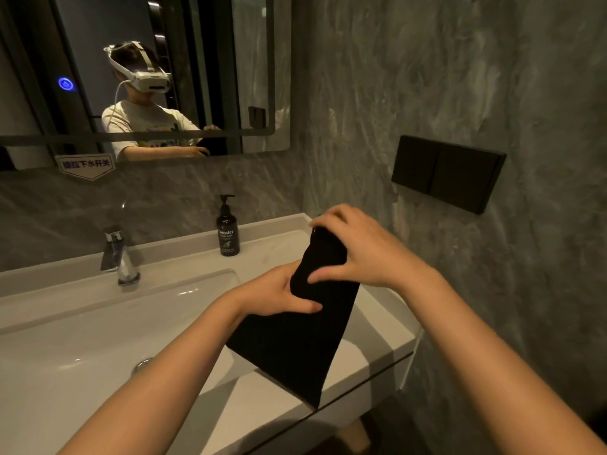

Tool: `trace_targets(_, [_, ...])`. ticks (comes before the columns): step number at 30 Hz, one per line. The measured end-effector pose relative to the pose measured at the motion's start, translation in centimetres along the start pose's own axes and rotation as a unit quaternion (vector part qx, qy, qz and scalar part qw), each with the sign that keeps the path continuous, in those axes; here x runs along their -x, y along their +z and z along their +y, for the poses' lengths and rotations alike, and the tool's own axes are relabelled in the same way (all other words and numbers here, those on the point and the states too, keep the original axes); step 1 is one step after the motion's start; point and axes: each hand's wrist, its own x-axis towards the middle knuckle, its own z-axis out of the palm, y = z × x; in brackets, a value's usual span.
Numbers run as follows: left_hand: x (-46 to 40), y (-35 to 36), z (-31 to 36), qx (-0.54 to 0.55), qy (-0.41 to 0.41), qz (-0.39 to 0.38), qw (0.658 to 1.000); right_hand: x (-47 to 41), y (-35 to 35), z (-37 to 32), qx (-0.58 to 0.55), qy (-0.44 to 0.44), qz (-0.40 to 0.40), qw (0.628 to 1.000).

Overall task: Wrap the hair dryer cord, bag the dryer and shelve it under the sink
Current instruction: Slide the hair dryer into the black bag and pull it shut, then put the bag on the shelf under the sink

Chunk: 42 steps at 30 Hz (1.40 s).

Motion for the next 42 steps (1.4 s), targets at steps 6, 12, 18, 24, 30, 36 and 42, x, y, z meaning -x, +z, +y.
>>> trace_targets(6, [0.1, 1.1, 1.2, -0.065, -0.008, -0.059, 0.996, 1.7, 1.0, 0.1, -0.008, 0.043, -0.151, 0.988])
trace_targets(12, [0.5, 3.6, 3.2, -0.107, -0.063, -0.068, 0.990, 4.9, 2.1, 1.4, -0.131, 0.036, -0.131, 0.982])
trace_targets(18, [1.8, 7.6, 5.9, -0.117, -0.127, -0.073, 0.982, 9.0, 2.1, 2.1, -0.223, 0.027, -0.133, 0.965])
trace_targets(24, [3.6, 11.7, 7.5, -0.117, -0.216, -0.098, 0.964, 12.1, 2.6, 2.1, -0.219, 0.050, -0.233, 0.946])
trace_targets(30, [5.6, 14.1, 6.9, -0.087, -0.269, -0.096, 0.954, 14.2, 4.7, 0.8, -0.238, 0.028, -0.232, 0.943])
trace_targets(36, [8.0, 15.9, 5.9, -0.081, -0.304, -0.107, 0.943, 14.9, 6.3, -0.4, -0.233, -0.003, -0.316, 0.920])
trace_targets(42, [10.7, 16.2, 3.8, -0.031, -0.292, -0.069, 0.953, 15.8, 8.9, -2.5, -0.281, -0.006, -0.276, 0.919])
